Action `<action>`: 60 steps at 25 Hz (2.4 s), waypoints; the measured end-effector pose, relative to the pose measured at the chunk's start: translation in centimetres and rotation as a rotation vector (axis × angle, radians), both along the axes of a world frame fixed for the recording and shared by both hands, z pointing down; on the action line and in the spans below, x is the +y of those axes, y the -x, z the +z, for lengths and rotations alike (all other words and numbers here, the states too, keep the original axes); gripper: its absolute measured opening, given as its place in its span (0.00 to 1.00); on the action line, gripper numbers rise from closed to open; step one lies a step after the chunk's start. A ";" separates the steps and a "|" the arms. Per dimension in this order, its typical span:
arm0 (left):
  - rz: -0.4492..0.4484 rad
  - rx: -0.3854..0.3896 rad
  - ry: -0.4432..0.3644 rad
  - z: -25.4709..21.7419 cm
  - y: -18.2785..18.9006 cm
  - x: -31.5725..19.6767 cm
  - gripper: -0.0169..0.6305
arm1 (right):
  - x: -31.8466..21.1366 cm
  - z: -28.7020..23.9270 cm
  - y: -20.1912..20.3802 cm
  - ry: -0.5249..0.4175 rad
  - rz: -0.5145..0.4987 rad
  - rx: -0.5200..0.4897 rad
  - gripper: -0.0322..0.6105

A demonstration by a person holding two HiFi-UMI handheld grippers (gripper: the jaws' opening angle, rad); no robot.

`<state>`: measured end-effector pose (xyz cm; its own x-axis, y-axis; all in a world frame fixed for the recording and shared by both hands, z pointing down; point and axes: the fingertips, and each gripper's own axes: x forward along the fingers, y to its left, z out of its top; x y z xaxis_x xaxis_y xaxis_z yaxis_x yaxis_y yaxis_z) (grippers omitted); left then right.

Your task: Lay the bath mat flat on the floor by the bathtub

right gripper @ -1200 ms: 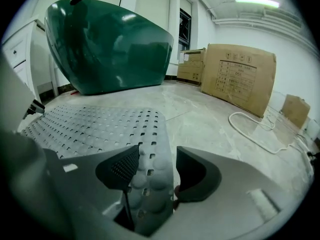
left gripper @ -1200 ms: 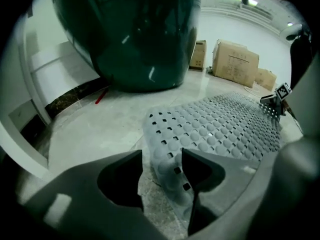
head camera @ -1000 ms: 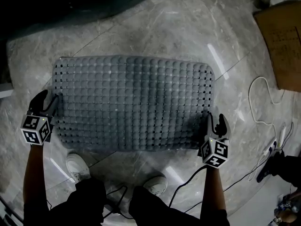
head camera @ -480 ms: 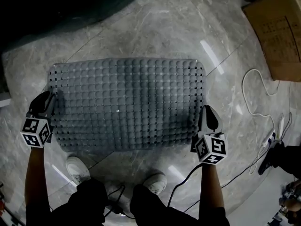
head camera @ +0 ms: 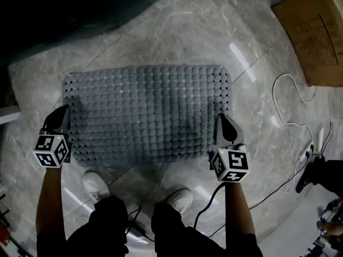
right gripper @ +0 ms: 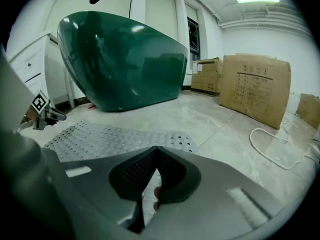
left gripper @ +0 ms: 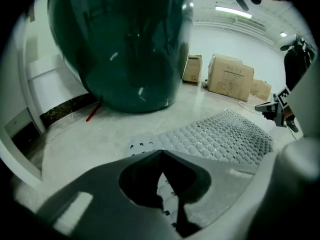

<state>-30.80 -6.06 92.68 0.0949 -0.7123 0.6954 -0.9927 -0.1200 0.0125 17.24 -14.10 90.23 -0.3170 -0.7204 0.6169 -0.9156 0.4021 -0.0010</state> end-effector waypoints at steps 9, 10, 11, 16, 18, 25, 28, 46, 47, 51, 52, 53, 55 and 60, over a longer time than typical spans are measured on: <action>-0.033 0.046 -0.072 -8.2 -3.8 -0.6 0.03 | 0.6 -8.4 1.8 -0.003 -0.020 -0.034 0.09; -0.029 0.046 -0.075 -9.2 -4.2 -0.7 0.03 | 0.7 -9.4 1.8 -0.002 -0.017 -0.033 0.09; -0.023 0.052 -0.076 -10.1 -4.7 -0.7 0.03 | 0.7 -10.3 1.8 -0.001 -0.012 -0.031 0.09; 0.006 0.067 -0.064 -14.5 -6.6 -0.5 0.03 | 1.5 -15.3 2.7 0.003 -0.024 -0.031 0.09; 0.008 0.070 -0.050 -16.1 -7.3 0.1 0.03 | 2.3 -17.4 3.2 0.012 -0.042 -0.026 0.09; 0.032 0.073 0.007 -21.4 -9.0 1.7 0.03 | 4.6 -23.1 3.9 0.044 -0.064 -0.024 0.09; 0.037 0.070 0.014 -23.8 -9.4 1.8 0.03 | 5.0 -25.4 4.0 0.052 -0.051 -0.031 0.09; 0.021 0.108 0.072 -34.1 -12.1 4.2 0.03 | 7.3 -36.4 3.7 0.078 0.009 -0.045 0.09; 0.013 0.108 0.062 -34.9 -12.1 4.1 0.03 | 7.3 -36.9 3.8 0.072 0.009 -0.047 0.09; 0.009 0.091 0.015 -37.8 -12.6 3.6 0.03 | 7.3 -39.1 4.8 0.045 -0.018 -0.035 0.09; 0.000 0.100 0.005 -38.5 -12.7 3.7 0.03 | 7.5 -39.8 5.1 0.039 -0.025 -0.031 0.09; -0.010 0.113 -0.003 -39.3 -12.9 4.0 0.03 | 7.7 -40.5 5.3 0.034 -0.022 -0.033 0.09; -0.006 0.120 -0.009 -40.7 -13.3 4.7 0.03 | 8.1 -42.3 5.5 0.027 0.002 -0.057 0.09; 0.093 0.089 -0.030 -44.4 -15.6 5.6 0.03 | 9.5 -45.8 6.3 0.006 0.014 -0.066 0.09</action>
